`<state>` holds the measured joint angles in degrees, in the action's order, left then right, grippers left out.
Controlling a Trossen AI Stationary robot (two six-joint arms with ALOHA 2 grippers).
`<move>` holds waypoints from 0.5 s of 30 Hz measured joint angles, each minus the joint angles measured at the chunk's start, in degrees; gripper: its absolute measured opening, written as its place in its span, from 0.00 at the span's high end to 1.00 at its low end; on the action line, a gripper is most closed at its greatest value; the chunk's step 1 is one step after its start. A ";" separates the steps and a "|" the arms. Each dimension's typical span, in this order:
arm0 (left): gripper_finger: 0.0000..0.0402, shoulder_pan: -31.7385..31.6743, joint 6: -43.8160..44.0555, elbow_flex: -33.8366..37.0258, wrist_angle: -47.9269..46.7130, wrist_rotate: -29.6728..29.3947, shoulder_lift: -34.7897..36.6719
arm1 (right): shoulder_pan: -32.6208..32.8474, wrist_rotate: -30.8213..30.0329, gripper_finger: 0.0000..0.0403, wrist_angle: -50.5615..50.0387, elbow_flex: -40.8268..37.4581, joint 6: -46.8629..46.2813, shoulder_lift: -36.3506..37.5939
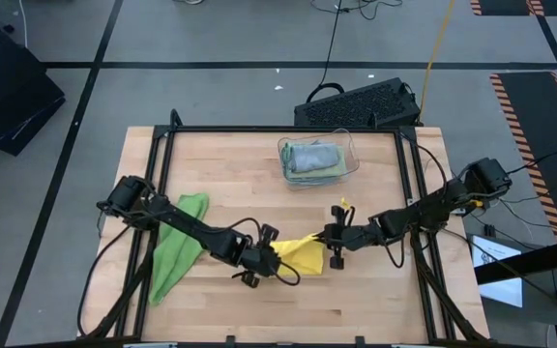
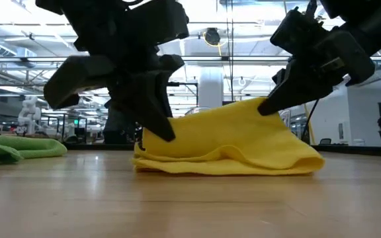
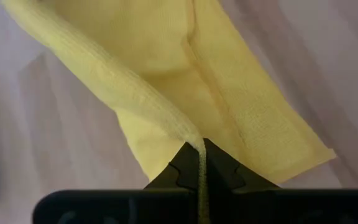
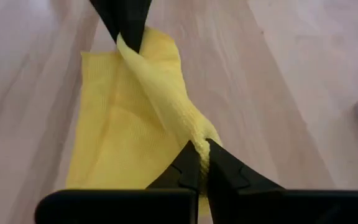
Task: Fold microfiber towels
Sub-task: Fold the yellow towel
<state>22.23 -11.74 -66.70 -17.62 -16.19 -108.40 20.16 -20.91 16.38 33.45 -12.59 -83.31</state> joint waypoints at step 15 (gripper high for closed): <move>0.98 0.04 2.01 -0.02 0.98 8.16 -0.08 | -0.03 12.17 0.77 2.22 -0.07 -20.22 2.27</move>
<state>22.26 -9.74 -66.72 -16.64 -8.03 -108.48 20.13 -8.74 18.60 33.39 -32.81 -81.04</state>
